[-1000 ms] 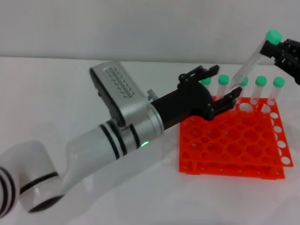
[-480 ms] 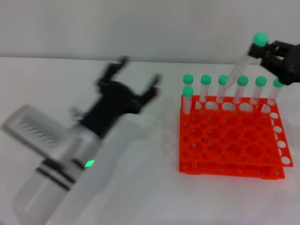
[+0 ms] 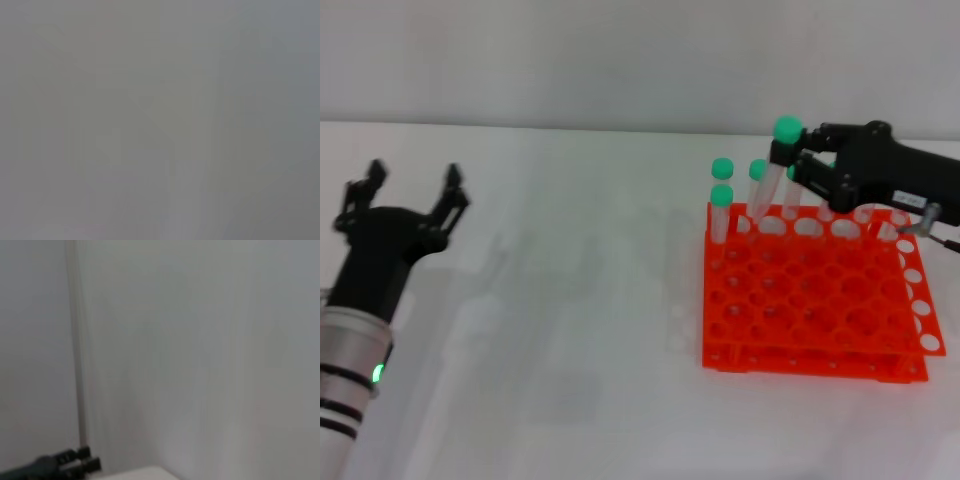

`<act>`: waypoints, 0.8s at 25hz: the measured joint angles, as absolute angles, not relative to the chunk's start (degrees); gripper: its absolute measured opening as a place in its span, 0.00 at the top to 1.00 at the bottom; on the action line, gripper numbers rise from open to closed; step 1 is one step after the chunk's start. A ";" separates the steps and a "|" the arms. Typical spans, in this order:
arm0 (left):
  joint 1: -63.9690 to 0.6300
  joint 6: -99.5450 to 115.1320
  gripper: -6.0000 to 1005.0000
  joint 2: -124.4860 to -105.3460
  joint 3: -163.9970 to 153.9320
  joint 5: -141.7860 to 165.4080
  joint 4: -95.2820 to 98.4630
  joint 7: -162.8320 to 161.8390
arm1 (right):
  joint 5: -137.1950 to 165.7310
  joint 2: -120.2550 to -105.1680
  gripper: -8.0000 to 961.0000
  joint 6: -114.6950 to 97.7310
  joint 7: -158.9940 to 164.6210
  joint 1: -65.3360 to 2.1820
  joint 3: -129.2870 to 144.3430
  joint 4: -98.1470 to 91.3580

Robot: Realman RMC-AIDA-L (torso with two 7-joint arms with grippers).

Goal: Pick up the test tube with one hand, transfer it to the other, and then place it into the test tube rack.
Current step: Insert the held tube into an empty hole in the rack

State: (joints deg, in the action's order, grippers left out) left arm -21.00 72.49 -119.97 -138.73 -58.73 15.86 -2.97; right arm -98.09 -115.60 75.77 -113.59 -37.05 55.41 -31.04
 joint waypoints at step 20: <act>-20.96 71.89 0.12 -119.88 -138.77 -60.36 13.97 -7.01 | -100.40 -115.94 0.78 67.65 -115.92 -38.10 58.77 -26.81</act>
